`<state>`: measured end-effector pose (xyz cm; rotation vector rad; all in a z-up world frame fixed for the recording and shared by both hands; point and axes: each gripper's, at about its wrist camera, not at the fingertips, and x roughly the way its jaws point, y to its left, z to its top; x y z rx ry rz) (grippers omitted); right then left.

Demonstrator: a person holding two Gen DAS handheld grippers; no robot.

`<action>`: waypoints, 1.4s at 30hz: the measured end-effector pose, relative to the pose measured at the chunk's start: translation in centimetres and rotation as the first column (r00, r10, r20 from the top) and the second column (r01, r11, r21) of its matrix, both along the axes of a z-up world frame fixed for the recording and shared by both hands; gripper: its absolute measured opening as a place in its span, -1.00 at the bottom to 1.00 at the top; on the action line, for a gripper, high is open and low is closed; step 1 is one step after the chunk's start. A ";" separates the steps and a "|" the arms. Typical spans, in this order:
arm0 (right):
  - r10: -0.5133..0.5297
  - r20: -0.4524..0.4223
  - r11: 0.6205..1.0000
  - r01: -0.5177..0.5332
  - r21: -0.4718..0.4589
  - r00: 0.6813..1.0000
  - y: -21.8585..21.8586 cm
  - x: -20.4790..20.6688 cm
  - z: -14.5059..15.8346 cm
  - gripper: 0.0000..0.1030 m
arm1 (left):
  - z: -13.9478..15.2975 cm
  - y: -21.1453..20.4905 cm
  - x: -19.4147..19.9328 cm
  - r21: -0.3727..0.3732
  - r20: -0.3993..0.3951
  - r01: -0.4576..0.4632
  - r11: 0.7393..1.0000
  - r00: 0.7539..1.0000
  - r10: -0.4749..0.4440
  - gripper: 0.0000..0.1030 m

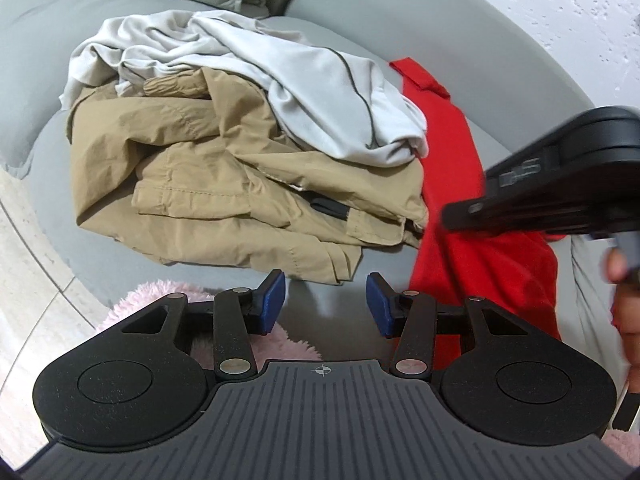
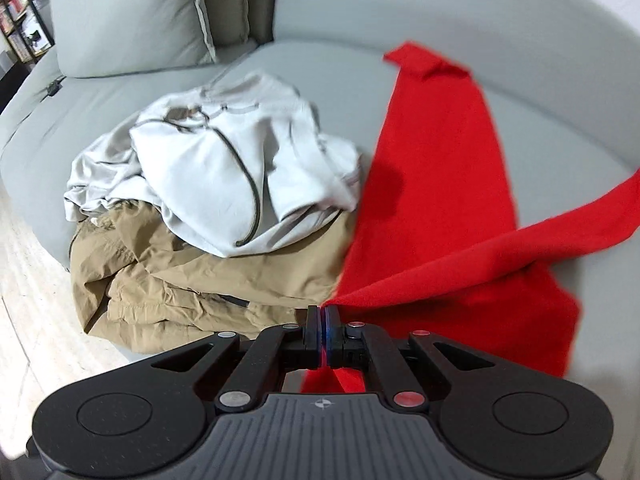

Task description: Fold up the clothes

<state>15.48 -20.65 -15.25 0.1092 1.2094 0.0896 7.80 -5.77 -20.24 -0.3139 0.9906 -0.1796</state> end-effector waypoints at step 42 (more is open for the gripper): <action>0.103 0.266 0.991 -0.077 -0.108 0.958 -13.2 -14.6 -4.1 -0.56 | 1.3 -3.4 -2.4 0.237 0.031 0.039 0.971 0.998 -0.047 0.09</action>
